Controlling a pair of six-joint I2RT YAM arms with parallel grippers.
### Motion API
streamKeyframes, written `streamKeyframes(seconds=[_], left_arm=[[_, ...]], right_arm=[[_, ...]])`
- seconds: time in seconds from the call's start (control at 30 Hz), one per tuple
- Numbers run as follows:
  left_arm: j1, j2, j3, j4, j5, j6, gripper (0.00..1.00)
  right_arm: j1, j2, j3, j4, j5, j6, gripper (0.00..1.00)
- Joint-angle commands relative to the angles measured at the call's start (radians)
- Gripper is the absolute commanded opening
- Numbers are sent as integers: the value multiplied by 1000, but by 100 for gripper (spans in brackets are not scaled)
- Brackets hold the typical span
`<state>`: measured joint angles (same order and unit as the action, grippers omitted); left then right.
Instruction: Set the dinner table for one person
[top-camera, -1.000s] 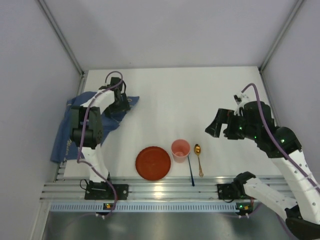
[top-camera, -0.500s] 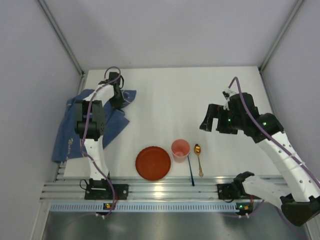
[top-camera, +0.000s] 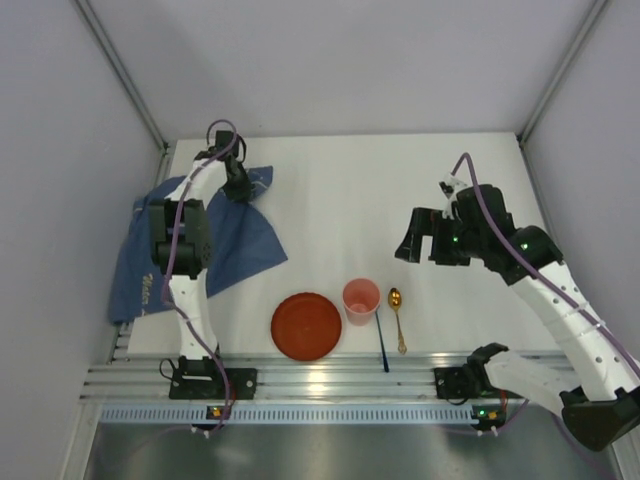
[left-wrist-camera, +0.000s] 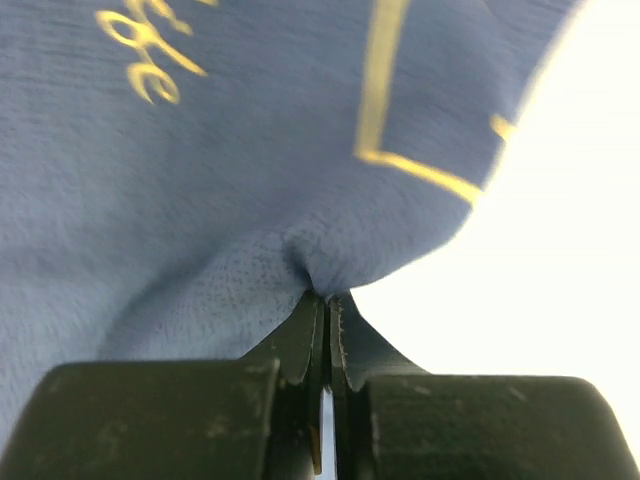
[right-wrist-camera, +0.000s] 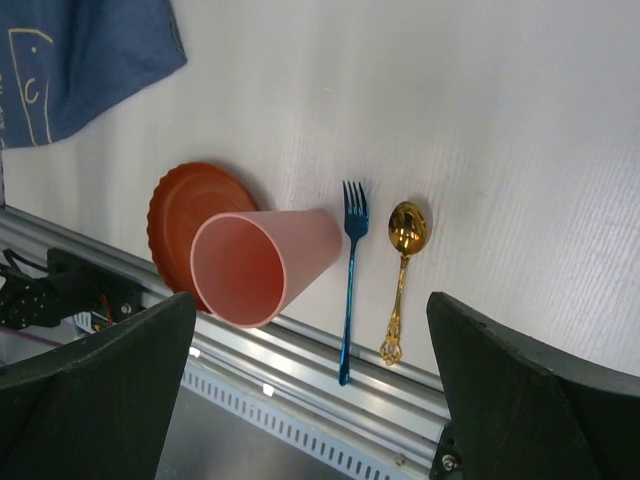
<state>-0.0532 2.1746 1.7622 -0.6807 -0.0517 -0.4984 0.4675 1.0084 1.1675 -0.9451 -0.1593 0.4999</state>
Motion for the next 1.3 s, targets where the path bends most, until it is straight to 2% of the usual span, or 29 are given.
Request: streamKeyframes(seconds=[0.0, 0.23, 0.33, 0.43, 0.47, 0.5, 0.53, 0.57, 0.67, 0.8, 0.87, 0.97, 1.0, 1.1, 1.2, 1.27], left_arm=[[-37, 16, 132, 43, 111, -81, 0], [-183, 138, 428, 105, 289, -262, 0], [-284, 215, 553, 125, 329, -321, 0], [-405, 267, 609, 193, 366, -373, 0], [-422, 275, 612, 213, 377, -382, 20], [-438, 284, 611, 224, 386, -402, 44], [-450, 286, 609, 228, 394, -410, 87], [-468, 286, 606, 239, 401, -414, 99], [-491, 260, 586, 240, 394, -417, 99], [-487, 150, 523, 262, 352, -414, 99], [-461, 101, 525, 244, 334, -398, 99], [-396, 32, 511, 129, 262, -288, 99], [-377, 12, 472, 54, 235, -258, 99], [-285, -71, 306, -28, 121, -168, 99], [-200, -131, 116, -36, 29, -100, 99], [-160, -147, 42, -28, 7, -62, 98]], right_arm=[[2, -51, -11, 28, 7, -18, 100], [2, -109, -49, 8, 44, -21, 100], [0, -142, -66, 2, 63, -18, 100], [-1, -162, -75, -4, 67, -17, 100], [0, -165, -77, -6, 67, -15, 100], [-1, -171, -78, -7, 69, -15, 100], [-1, -172, -78, -11, 69, -15, 100], [0, -175, -81, -12, 70, -14, 100], [-1, -183, -91, -15, 70, -15, 100], [-1, -182, -120, -3, 57, -12, 100], [-1, -179, -127, 11, 40, -12, 100], [0, -175, -132, 22, 24, -15, 100], [-1, -175, -132, 20, 29, -14, 100], [-1, -177, -140, 19, 38, -15, 100], [0, -174, -137, 14, 46, -17, 100], [-1, -171, -137, 16, 46, -18, 100]])
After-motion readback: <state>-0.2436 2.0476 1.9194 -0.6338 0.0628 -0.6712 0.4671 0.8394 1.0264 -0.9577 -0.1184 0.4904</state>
